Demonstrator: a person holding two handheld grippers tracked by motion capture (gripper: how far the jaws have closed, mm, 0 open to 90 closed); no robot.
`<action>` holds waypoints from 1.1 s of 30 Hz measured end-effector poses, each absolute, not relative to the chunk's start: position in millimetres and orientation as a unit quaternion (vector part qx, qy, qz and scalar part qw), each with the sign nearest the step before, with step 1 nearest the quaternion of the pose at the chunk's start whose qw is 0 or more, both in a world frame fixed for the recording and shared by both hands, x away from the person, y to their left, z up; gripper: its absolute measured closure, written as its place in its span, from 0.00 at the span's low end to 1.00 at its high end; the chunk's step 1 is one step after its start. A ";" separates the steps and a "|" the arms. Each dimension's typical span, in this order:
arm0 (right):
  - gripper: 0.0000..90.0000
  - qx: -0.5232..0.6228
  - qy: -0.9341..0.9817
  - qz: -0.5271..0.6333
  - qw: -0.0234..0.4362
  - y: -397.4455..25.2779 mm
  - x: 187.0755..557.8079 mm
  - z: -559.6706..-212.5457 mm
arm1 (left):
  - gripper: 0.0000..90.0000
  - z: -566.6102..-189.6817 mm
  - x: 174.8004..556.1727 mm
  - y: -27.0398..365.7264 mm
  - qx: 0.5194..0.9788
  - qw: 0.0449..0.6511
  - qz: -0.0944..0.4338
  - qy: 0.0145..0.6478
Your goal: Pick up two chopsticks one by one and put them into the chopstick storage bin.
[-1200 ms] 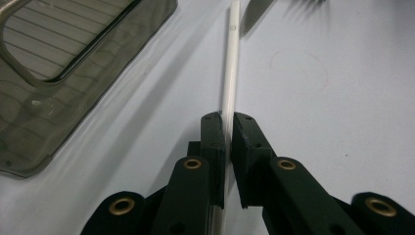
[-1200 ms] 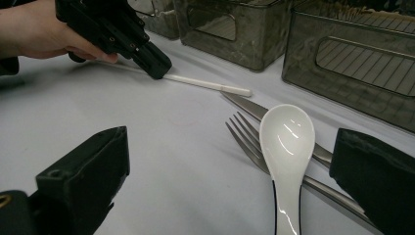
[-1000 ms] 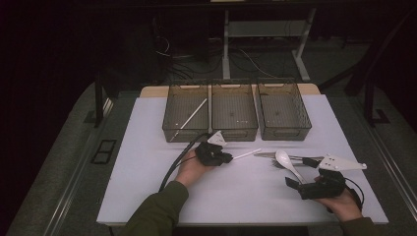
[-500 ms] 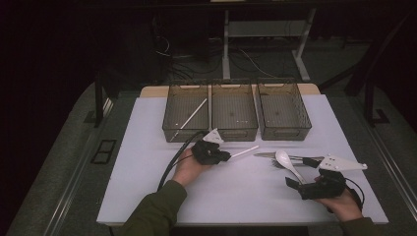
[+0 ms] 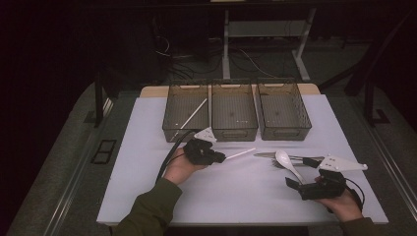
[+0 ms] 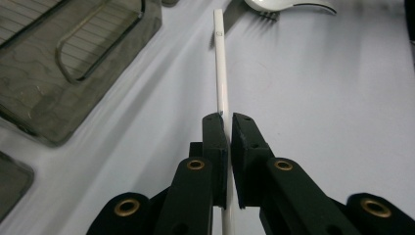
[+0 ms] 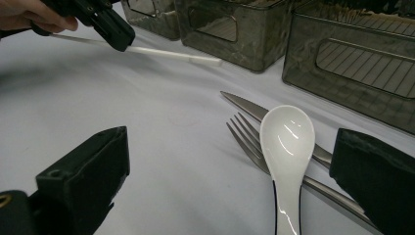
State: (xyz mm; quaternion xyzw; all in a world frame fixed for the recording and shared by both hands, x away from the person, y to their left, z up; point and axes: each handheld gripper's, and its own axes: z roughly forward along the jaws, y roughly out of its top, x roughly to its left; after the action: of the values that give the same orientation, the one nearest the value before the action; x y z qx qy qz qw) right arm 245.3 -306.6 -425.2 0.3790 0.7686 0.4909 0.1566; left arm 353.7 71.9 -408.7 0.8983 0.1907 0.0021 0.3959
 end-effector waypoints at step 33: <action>0.01 0.382 0.768 0.489 0.155 -307.1 247.0 -425.8 | 0.94 -344.4 373.0 138.5 0.858 0.437 0.059 0.265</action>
State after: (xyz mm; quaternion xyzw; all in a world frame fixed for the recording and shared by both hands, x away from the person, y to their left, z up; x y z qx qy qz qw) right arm 247.0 -307.1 -425.8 0.3824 0.7681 0.4895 0.1554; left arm 373.0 138.5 -344.4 0.8575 0.2655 0.0587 0.4368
